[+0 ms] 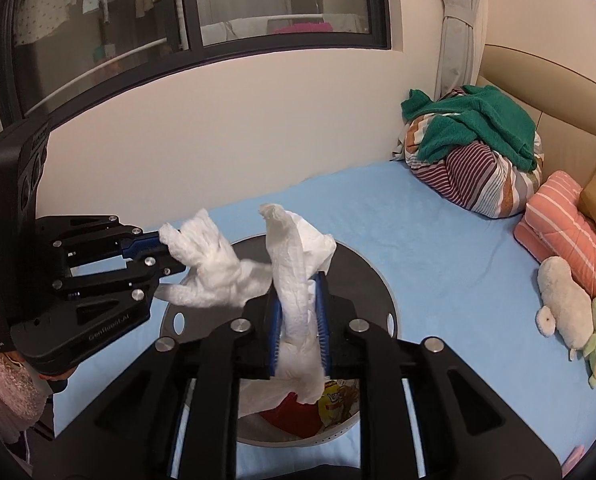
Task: Collect trash
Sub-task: 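Open both tools over the bin to drop the tissues, then move both open tools back over the green packet and orange bag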
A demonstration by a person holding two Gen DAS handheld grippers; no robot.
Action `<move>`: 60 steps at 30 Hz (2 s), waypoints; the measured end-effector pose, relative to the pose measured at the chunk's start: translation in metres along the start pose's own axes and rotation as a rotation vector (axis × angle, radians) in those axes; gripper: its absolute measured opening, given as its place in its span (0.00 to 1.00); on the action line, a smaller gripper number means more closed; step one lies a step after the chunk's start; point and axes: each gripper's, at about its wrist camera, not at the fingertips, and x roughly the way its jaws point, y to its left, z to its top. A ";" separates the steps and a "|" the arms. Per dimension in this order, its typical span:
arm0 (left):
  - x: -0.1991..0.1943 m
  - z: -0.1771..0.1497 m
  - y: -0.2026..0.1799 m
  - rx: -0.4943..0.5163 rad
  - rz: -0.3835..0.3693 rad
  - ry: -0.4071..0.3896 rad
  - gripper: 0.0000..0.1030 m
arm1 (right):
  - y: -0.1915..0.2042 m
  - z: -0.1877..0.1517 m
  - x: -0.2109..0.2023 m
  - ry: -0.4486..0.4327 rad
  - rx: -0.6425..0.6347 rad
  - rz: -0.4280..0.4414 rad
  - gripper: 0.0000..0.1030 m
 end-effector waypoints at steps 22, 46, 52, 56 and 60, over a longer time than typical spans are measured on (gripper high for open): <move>0.001 -0.007 -0.032 0.036 -0.023 -0.006 0.82 | -0.040 -0.037 -0.034 -0.039 0.078 -0.151 0.61; 0.004 -0.002 -0.339 0.410 -0.521 -0.042 0.82 | -0.206 -0.269 -0.273 -0.060 0.567 -0.848 0.61; 0.014 -0.020 -0.422 0.475 -0.627 0.011 0.82 | -0.241 -0.333 -0.308 -0.028 0.670 -0.945 0.61; 0.025 -0.034 -0.473 0.510 -0.669 0.052 0.82 | -0.265 -0.370 -0.316 -0.003 0.736 -0.963 0.61; 0.041 -0.046 -0.513 0.540 -0.682 0.082 0.82 | -0.292 -0.400 -0.316 0.031 0.776 -0.979 0.61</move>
